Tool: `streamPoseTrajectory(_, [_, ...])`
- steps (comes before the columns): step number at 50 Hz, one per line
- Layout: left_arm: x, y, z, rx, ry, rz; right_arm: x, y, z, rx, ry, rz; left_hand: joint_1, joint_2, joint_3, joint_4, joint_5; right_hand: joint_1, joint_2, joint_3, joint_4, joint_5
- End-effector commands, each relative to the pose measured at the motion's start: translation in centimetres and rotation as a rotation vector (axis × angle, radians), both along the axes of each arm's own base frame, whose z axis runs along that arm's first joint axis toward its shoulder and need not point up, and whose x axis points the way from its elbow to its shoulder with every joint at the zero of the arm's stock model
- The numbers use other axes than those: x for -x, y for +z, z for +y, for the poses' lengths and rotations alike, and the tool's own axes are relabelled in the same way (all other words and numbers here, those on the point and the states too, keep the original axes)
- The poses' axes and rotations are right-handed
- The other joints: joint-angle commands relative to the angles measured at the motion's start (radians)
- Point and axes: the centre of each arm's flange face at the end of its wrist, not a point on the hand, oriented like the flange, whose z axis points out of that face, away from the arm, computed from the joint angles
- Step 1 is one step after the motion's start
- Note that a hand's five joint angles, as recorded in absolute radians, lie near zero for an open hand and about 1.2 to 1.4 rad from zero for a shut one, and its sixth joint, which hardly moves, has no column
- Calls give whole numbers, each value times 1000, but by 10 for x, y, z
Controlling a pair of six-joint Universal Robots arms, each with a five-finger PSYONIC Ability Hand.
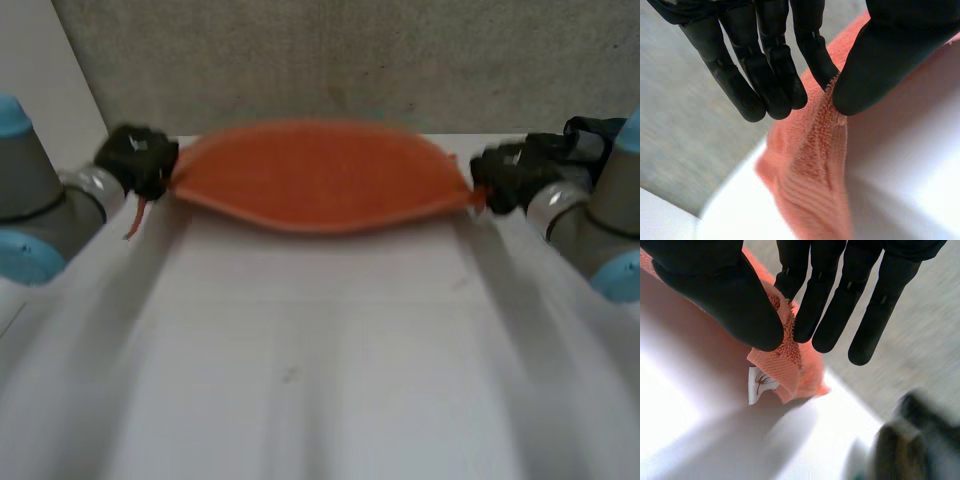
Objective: Fold the laundry.
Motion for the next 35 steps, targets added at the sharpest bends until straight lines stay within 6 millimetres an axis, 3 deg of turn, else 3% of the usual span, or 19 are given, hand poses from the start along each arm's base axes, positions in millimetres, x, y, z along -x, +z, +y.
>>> streamPoseTrajectory(1, [-15, -36, 32, -177, -18, -122, 11, -38, 42, -211, 48, 180, 260, 199, 206, 201, 228, 261, 221, 206, 203, 195])
streamPoseTrajectory(5, [-29, -39, 65, -298, -36, -231, 29, -26, 76, -344, 73, 312, 260, 199, 206, 201, 228, 261, 221, 206, 203, 195])
streamPoseTrajectory(10, [-47, -36, 129, -573, -81, -381, 61, 2, 134, -584, 180, 545, 260, 199, 206, 201, 228, 261, 221, 206, 203, 195])
streamPoseTrajectory(13, [-50, -31, 150, -670, -134, -416, 70, 11, 151, -653, 258, 615, 260, 199, 206, 201, 228, 261, 221, 206, 203, 195])
streamPoseTrajectory(16, [-46, -26, 162, -715, -206, -439, 75, 17, 146, -600, 294, 663, 260, 199, 206, 201, 228, 261, 221, 206, 203, 195])
streamPoseTrajectory(21, [-32, -16, 146, -619, -207, -446, 71, 11, 120, -519, 224, 621, 260, 199, 206, 201, 228, 261, 221, 206, 203, 195])
streamPoseTrajectory(29, [9, 3, 79, -378, -149, -317, 54, 0, 68, -332, 115, 508, 260, 199, 206, 201, 228, 261, 221, 206, 203, 195])
streamPoseTrajectory(35, [32, -4, 42, -273, -120, -313, 42, -10, 35, -177, 63, 433, 260, 199, 206, 201, 228, 261, 221, 206, 203, 195])
